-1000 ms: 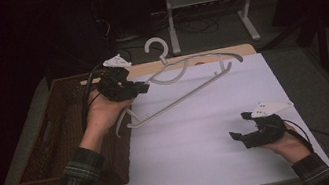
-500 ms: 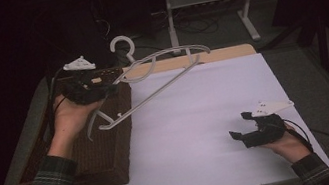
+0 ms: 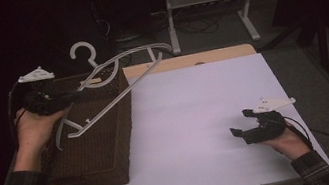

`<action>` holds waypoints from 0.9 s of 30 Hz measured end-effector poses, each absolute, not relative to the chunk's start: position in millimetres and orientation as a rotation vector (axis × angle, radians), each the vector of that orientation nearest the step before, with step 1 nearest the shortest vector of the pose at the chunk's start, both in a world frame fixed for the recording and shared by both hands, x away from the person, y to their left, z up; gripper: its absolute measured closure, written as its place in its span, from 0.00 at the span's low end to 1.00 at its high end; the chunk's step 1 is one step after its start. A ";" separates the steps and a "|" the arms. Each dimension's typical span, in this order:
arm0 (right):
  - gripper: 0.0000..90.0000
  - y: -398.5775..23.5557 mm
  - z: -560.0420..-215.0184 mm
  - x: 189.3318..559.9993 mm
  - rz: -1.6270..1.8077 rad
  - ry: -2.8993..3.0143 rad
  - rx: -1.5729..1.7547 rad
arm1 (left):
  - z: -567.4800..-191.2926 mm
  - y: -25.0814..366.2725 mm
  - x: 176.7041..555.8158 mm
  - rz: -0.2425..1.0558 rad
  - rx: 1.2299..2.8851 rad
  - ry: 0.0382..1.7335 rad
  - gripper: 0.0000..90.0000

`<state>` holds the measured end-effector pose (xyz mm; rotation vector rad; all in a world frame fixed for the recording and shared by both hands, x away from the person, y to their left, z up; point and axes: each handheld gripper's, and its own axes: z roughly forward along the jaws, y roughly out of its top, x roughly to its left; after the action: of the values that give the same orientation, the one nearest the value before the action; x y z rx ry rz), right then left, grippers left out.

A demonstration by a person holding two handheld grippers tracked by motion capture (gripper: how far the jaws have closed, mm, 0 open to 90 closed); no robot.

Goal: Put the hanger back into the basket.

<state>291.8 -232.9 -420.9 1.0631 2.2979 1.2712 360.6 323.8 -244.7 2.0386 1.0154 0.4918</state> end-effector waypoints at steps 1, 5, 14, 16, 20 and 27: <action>0.18 -232.8 -421.0 292.6 1.271 2.297 1.059 | -244.9 328.2 358.7 0.495 2.029 1.024 0.92; 0.18 -230.9 -420.8 293.1 1.268 2.298 1.049 | -245.6 344.6 352.4 0.524 2.024 1.059 0.92; 0.18 -231.6 -422.2 293.6 1.246 2.301 1.047 | -249.9 377.8 343.1 0.570 2.014 1.127 0.92; 0.18 -231.3 -422.2 293.9 1.243 2.304 1.044 | -252.6 384.6 340.4 0.577 2.009 1.144 0.92; 0.18 -229.3 -422.7 294.5 1.235 2.306 1.045 | -261.1 399.5 336.3 0.584 1.996 1.175 0.92; 0.18 -228.8 -423.5 295.3 1.224 2.308 1.049 | -276.4 424.7 330.6 0.594 1.982 1.257 0.92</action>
<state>295.3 -228.8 -423.5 1.0485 2.3080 1.2237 330.6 424.7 -276.4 1.9818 1.2568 0.5938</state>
